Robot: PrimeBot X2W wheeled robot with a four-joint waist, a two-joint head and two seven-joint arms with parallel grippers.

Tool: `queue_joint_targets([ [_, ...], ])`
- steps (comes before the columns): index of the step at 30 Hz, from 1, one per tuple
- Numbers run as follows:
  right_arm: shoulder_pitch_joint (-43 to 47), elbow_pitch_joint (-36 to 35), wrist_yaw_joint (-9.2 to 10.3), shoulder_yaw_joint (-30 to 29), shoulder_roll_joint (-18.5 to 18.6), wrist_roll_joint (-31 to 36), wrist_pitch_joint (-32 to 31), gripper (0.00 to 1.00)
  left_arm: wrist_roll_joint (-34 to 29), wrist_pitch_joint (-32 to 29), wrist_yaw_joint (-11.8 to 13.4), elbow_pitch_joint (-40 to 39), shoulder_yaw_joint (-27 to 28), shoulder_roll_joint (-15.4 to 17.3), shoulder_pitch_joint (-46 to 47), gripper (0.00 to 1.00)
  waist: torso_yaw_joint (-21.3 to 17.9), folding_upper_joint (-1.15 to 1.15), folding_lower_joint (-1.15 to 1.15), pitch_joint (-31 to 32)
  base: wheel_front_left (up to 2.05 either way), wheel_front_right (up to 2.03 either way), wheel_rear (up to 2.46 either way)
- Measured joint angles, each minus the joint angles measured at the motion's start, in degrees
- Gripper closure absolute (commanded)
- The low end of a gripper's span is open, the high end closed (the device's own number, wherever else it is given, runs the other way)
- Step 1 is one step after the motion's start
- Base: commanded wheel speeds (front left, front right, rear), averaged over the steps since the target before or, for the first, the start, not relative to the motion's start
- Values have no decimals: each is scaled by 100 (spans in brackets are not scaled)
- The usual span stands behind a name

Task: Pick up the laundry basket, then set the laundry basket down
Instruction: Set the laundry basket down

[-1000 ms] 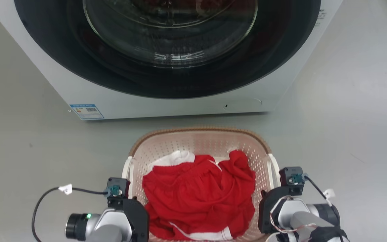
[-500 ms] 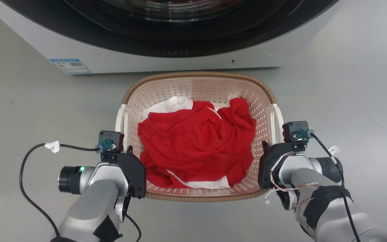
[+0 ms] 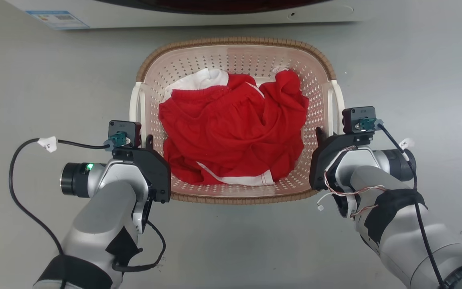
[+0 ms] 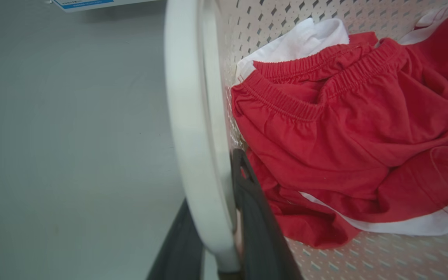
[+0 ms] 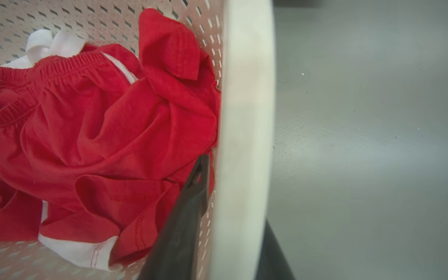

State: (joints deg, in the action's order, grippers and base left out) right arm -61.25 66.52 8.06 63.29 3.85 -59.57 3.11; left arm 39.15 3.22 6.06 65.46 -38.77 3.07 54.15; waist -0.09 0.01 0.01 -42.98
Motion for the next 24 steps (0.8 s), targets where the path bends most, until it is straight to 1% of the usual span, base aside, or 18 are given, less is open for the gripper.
queue_joint_targets([
  [12,-417,-1,0,15,5,64,120,100,-58,143,1,85,42,29,431,100,29,0,-1,-619,0,0,0],
  [24,-669,66,0,44,13,114,237,100,-75,257,2,144,36,19,685,100,38,0,-1,-959,0,0,0],
])
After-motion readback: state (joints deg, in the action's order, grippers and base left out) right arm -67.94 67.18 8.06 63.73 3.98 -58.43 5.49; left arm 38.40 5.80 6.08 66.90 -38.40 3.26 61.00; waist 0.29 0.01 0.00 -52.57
